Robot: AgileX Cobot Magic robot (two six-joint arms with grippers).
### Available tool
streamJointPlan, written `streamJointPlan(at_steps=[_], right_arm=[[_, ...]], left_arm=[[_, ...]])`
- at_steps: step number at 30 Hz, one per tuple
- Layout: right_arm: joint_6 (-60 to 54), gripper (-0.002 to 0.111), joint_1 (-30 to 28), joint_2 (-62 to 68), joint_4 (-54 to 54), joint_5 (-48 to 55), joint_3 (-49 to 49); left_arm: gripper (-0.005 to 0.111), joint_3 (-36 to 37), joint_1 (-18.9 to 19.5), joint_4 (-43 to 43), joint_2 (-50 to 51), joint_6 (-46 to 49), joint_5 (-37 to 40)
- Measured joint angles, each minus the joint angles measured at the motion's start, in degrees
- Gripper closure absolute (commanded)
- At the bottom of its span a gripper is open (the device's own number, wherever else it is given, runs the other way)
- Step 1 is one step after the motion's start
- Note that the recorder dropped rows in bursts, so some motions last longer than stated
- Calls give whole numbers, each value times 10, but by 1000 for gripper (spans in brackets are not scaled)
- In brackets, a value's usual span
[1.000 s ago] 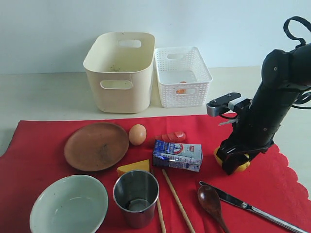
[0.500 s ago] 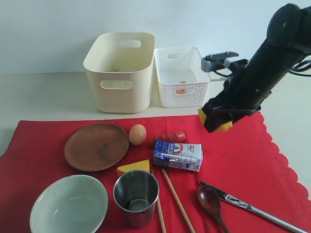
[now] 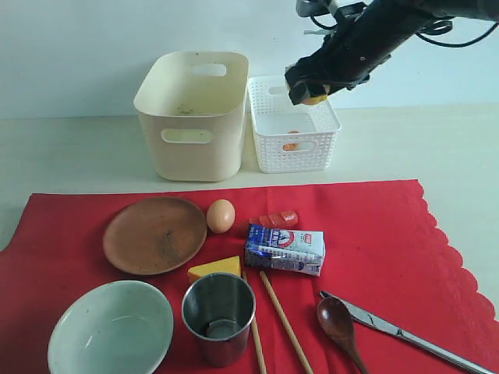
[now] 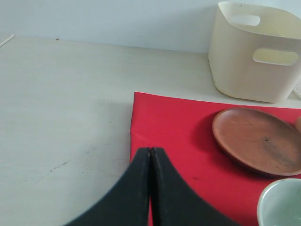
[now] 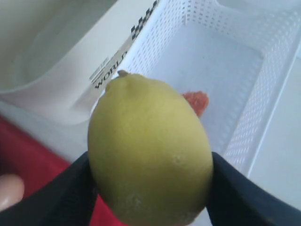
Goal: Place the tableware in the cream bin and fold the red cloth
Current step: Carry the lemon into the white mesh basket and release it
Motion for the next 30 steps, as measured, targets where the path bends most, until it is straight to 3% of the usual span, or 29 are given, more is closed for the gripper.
streamJointPlan(at_steps=[8,14,19,26,30], right_arm=[[3,108,0,217,0,0,-263],[-1,106,0,280,-2,-1,-319],[-19,85,0,305,-3,0,-325],[-23,42,0,307,-4,-1,-329],[-23,35,0,307,-4,9,-347]], left_arm=[[107,0,0,0,0,0,0],[107,0,0,0,0,0,0],[107,0,0,0,0,0,0],[107,0,0,0,0,0,0],[107,0,0,0,0,0,0]])
